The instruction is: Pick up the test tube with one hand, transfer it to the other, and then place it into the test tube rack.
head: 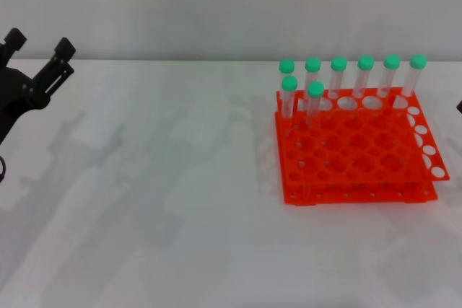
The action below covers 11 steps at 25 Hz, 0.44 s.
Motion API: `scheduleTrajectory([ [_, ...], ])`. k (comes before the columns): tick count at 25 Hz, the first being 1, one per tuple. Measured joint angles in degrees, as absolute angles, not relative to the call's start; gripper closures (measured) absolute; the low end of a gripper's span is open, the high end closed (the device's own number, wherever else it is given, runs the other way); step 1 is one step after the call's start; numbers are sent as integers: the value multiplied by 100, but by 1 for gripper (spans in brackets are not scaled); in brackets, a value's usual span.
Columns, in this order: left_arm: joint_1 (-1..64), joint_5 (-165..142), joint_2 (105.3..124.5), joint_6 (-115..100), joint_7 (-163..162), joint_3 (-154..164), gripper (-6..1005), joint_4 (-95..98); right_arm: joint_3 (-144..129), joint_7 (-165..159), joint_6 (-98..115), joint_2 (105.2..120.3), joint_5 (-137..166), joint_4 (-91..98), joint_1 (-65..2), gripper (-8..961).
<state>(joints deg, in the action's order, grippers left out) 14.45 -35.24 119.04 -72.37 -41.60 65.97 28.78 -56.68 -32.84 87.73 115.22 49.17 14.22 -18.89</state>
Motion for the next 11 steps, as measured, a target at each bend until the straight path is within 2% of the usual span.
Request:
scheduleTrajectory([
  [11,1597,-3358,11926,-7316,-4152,6637,106,2584,-5658,-3117,8944,11475,4809,1243,-1495,185],
])
